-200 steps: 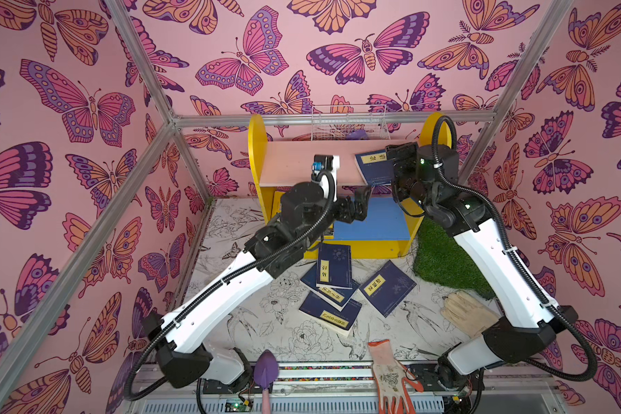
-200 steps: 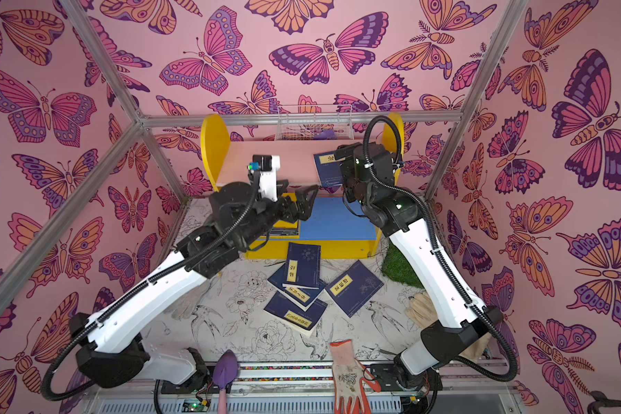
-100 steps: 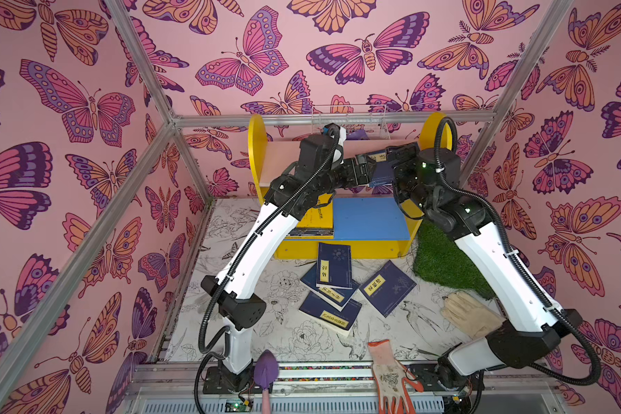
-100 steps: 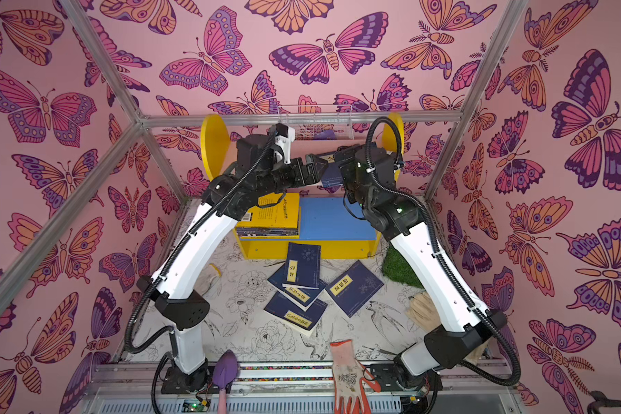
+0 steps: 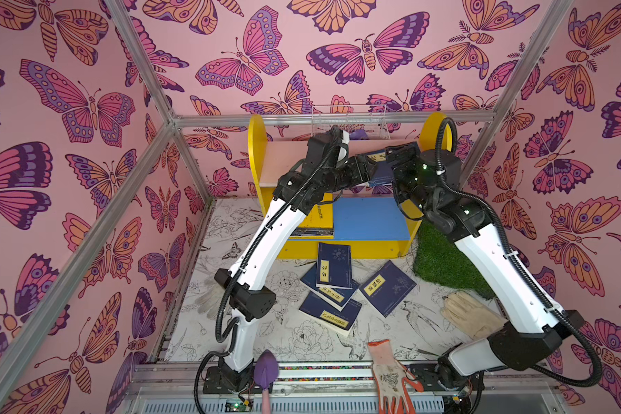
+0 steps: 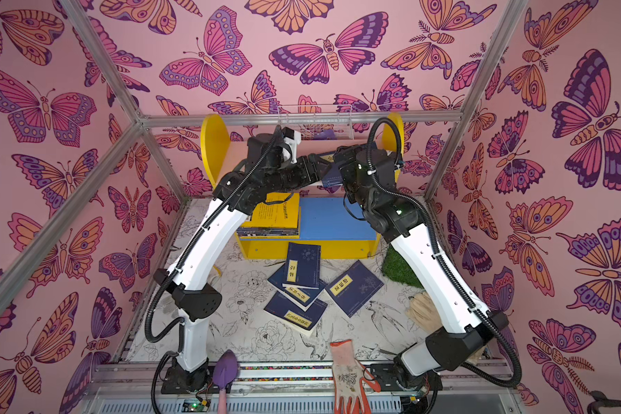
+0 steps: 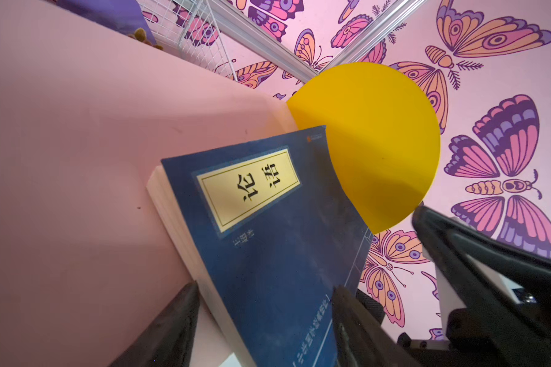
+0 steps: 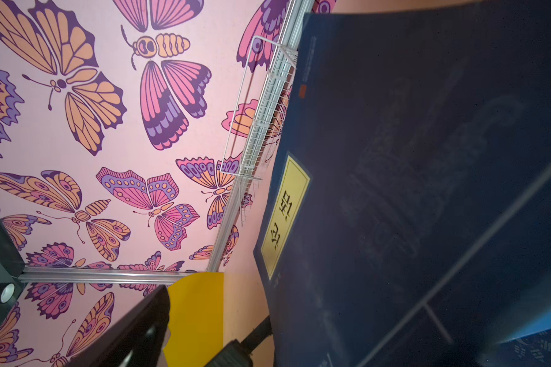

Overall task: Stacking books/files
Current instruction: Move the book to the bookshelf.

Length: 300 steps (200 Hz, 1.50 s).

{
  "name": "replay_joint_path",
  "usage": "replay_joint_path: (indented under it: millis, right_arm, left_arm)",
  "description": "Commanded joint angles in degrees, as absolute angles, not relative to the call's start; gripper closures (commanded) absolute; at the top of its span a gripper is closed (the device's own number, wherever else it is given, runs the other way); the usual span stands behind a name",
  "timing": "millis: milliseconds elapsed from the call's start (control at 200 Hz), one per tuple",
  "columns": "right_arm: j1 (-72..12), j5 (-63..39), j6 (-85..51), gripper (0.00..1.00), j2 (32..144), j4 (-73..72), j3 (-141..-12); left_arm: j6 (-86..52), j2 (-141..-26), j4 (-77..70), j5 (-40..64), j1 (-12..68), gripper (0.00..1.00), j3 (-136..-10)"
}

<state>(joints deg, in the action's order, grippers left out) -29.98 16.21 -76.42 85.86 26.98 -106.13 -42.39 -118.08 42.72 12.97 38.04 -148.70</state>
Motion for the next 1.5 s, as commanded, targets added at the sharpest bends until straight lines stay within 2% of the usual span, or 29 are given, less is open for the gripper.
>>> replay_joint_path:
  millis: [0, 80, 130, 246, 356, 762, 917, 972, 1002, 1098, 1183, 1238, 1293, 1358, 1499]
  right_arm:
    - [-29.6, 14.36, -74.43, 0.01, 86.92, 28.96, -107.38]
    - [-29.62, 13.57, -73.83, 0.01, 86.92, 28.26, -107.56]
    - [-29.62, 12.42, -72.99, 0.01, 87.14, 27.36, -107.84]
    - [-29.62, 10.42, -72.75, 0.01, 87.41, 27.46, -108.51]
    - [-29.62, 9.15, -73.42, 0.01, 86.39, 27.88, -107.05]
    - [-28.62, 9.34, -72.77, 0.01, 71.97, 28.39, -89.66]
    - [-25.33, 4.78, -70.65, 0.01, 73.99, 29.04, -93.83]
    - [-24.88, 2.67, -66.44, 0.01, 74.01, 26.8, -94.39]
    - [-24.94, 1.67, -62.47, 0.01, 73.71, 24.87, -94.52]
    - [-24.91, -0.16, -49.49, 0.01, 74.19, 27.46, -99.07]
    - [-24.93, -0.84, -40.8, 0.0, 74.6, 31.05, -102.61]
    - [-24.96, -0.67, -36.88, 0.11, 73.69, 31.47, -102.49]
    - [-25.01, -0.52, -33.16, 0.3, 72.77, 32.19, -102.31]
    - [-25.09, -0.36, -29.92, 0.48, 72.65, 34.9, -102.97]
    - [-25.22, -1.72, -29.49, 0.92, 75.17, 41.81, -105.07]
  left_arm:
    - [-44.3, -121.03, 45.87, 13.81, 37.79, 0.41, -148.53]
    - [-44.47, -121.57, 45.8, 13.22, 37.84, 0.5, -148.62]
    - [-44.48, -122.0, 45.48, 12.67, 37.75, 0.62, -148.62]
    - [-45.51, -123.55, 44.27, 11.79, 37.29, 0.83, -149.12]
    - [-46.82, -125.72, 43.34, 11.95, 36.67, 0.93, -150.79]
    - [-48.52, -130.04, 39.87, 11.34, 35.95, 0.98, -153.37]
    - [-47.05, -129.54, 39.54, 10.89, 36.49, 0.99, -153.37]
    - [-44.12, -128.03, 39.66, 9.21, 37.12, 0.97, -153.31]
    - [-41.95, -126.94, 39.65, 7.82, 37.75, 0.91, -153.07]
    - [-34.23, -121.71, 40.04, 1.23, 39.74, 0.62, -150.41]
    - [-29.66, -114.9, 39.94, -6.22, 40.89, 0.52, -143.43]
    - [-27.34, -109.38, 39.56, -11.63, 41.5, 0.48, -136.88]
    - [-26.25, -103.8, 38.18, -16.26, 41.66, 0.46, -128.85]
    - [-26.0, -96.93, 35.04, -19.2, 41.66, 0.44, -116.87]
    - [-31.23, -81.58, 22.13, -21.77, 41.66, 0.43, -88.17]
